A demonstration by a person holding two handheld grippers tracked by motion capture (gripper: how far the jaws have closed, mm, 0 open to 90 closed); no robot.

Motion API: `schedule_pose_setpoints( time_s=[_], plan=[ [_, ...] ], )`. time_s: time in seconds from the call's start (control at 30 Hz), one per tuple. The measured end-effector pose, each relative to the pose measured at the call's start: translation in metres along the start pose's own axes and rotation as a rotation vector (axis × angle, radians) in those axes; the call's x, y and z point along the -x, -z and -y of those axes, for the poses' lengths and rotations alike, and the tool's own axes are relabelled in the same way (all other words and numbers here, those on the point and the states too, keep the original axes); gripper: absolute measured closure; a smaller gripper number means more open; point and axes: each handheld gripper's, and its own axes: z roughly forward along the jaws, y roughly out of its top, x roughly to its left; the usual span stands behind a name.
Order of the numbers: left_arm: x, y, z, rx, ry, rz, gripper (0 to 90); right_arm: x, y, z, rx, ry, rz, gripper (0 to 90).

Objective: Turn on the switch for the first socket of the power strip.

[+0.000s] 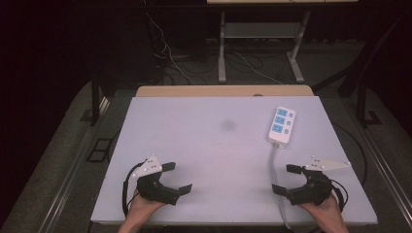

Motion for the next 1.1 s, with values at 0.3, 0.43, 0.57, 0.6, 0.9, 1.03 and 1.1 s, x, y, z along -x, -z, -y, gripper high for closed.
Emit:
schedule_pose_setpoints(
  time_s=[0.3, 0.43, 0.57, 0.6, 0.9, 1.03, 1.1],
  plan=[
    [0.0021, -0.0024, 0.0004, -0.014, -0.01, 0.011, 0.0, 0.0007, 0.0016, -0.0001, -0.002, -0.001, 0.0, 0.2],
    [0.0021, -0.0026, 0.0004, -0.014, -0.01, 0.012, 0.0, 0.0014, 0.0016, 0.0001, -0.006, -0.002, -0.002, 0.2],
    [0.0013, -0.0024, 0.0008, -0.017, -0.006, 0.014, 0.0, 0.0017, 0.0019, 0.0006, -0.01, -0.005, -0.002, 0.2],
    [0.0012, -0.0023, 0.001, -0.018, -0.005, 0.013, 0.0, 0.0018, 0.0018, 0.0009, -0.015, -0.007, -0.003, 0.2],
    [0.0019, -0.0005, 0.0018, -0.016, 0.0, 0.011, 0.0, 0.0021, 0.0049, 0.0004, -0.047, -0.01, 0.001, 0.2],
    [0.0021, -0.0026, 0.0026, -0.033, -0.002, 0.036, 0.0, 0.0019, 0.0052, -0.0014, -0.065, -0.016, -0.004, 0.2],
    [0.0028, -0.0037, 0.0026, -0.04, -0.007, 0.045, 0.0, 0.0014, 0.005, -0.0019, -0.071, -0.019, -0.004, 0.2]
  ],
)
